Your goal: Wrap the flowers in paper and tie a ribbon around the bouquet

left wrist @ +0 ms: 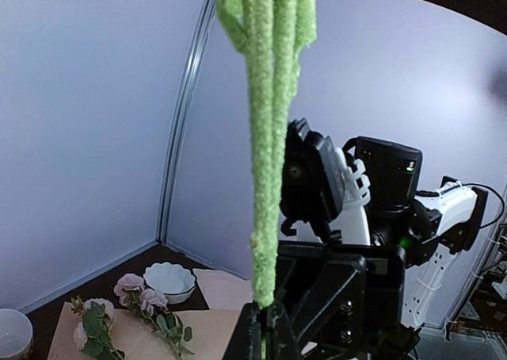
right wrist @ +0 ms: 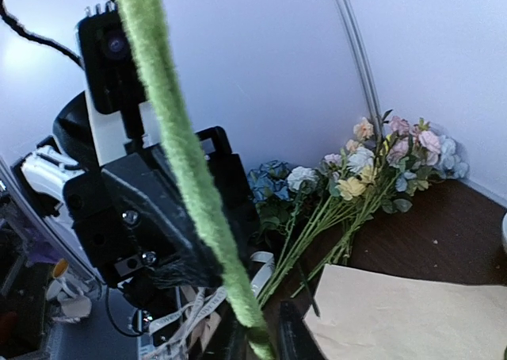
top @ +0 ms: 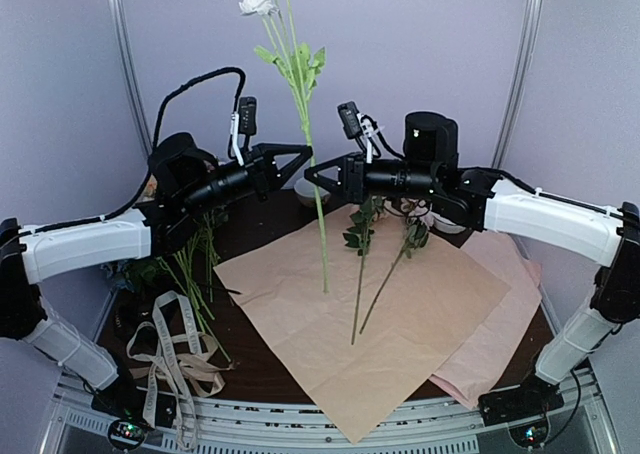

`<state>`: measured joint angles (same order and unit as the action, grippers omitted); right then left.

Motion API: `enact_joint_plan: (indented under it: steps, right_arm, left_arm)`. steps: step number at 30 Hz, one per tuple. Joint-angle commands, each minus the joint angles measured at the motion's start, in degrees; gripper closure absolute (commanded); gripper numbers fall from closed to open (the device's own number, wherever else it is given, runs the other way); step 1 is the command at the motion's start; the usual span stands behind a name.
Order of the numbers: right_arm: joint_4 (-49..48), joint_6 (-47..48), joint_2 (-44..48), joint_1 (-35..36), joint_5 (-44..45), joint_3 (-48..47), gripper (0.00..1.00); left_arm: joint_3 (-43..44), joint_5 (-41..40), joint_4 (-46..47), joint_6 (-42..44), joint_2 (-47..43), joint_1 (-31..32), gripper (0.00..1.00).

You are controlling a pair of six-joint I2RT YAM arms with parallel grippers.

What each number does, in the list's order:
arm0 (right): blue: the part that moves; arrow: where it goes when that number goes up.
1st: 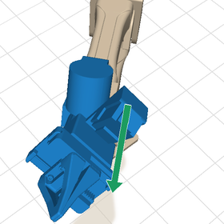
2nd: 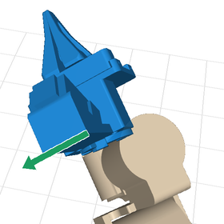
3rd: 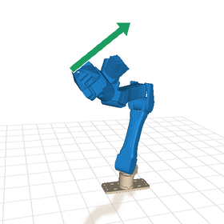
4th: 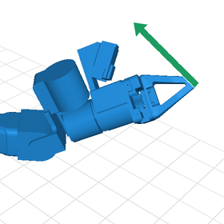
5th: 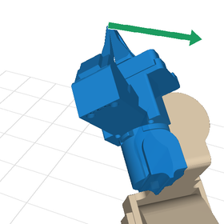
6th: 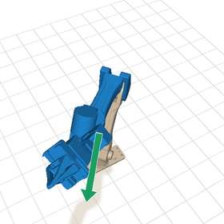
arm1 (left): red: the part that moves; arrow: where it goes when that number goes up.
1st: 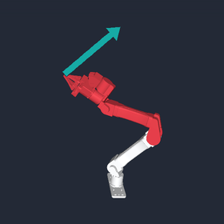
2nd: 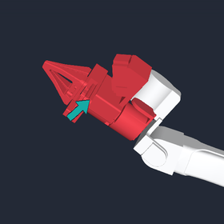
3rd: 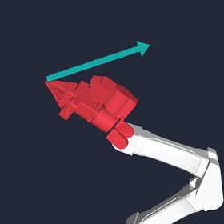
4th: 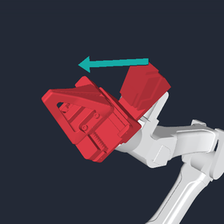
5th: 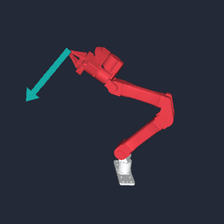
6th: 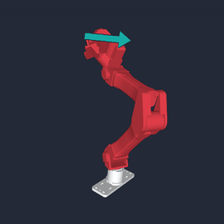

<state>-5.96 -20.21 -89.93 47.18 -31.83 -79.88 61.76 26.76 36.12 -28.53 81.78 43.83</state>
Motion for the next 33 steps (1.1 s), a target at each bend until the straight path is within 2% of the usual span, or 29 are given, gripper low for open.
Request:
enact_joint_plan:
  steps: [1,2,3,5,6,7,8,11,13,21,22,24,26,30,33]
  right_arm:
    - [-0.5,-1.3,0.0,-0.1,1.7,0.4,1.00]
    - [-0.7,-1.9,0.3,-0.3,2.3,1.3,1.00]
    - [-0.6,-2.7,0.7,-0.6,3.6,2.1,1.00]
    - [0.5,-4.6,1.0,-1.4,7.1,3.8,1.00]
    - [1.7,-6.1,0.7,-2.1,9.2,4.6,1.00]
    - [3.1,-8.2,0.0,-3.1,11.1,5.4,1.00]
    - [5.3,-11.9,-1.3,-4.7,12.3,6.4,1.00]
    - [10.0,-21.3,-6.4,-8.5,12.0,8.7,1.00]
    - [10.3,-23.9,-10.3,-9.9,10.3,9.8,1.00]
    - [13.8,-24.9,-18.5,-11.3,14.7,9.8,1.00]
    - [14.4,-24.8,-18.5,-11.5,15.2,10.1,0.96]
    - [15.3,-24.6,-18.0,-11.8,16.1,10.8,0.72]
    - [15.4,-23.9,-16.3,-11.8,16.5,11.9,0.61]
    - [17.1,-21.8,-11.3,-11.8,19.0,13.7,0.56]
    - [18.5,-19.5,-7.1,-11.7,21.0,14.6,0.55]
  left_arm:
    - [1.8,0.4,1.3,-1.8,-0.1,0.9,1.00]
    - [2.1,-1.1,-1.1,-1.1,-0.2,0.9,1.00]
    - [2.7,-3.1,-4.9,-0.4,-0.4,0.9,0.94]
    - [5.1,-9.4,-14.9,1.7,-0.3,0.9,0.54]
    - [6.3,-13.3,-20.6,2.7,-0.1,0.7,0.40]
    - [7.6,-17.8,-26.1,3.5,0.1,0.4,0.33]
    - [8.8,-22.0,-32.1,3.8,0.6,-0.4,0.31]
    - [12.9,-34.2,-49.5,3.3,3.1,-3.5,0.30]
    - [13.7,-36.5,-56.2,2.3,4.7,-6.5,0.30]
    - [2.5,-35.4,-56.2,-2.9,5.5,-19.1,0.33]
    - [2.0,-35.4,-56.4,-3.0,6.2,-20.4,0.34]
    - [1.3,-35.6,-57.1,-3.3,7.7,-22.8,0.38]
    - [0.8,-35.6,-57.2,-3.6,8.8,-24.9,0.42]
    - [0.9,-35.8,-56.6,-3.4,10.4,-28.1,0.53]
    - [1.5,-36.1,-57.1,-3.7,11.5,-30.5,0.55]
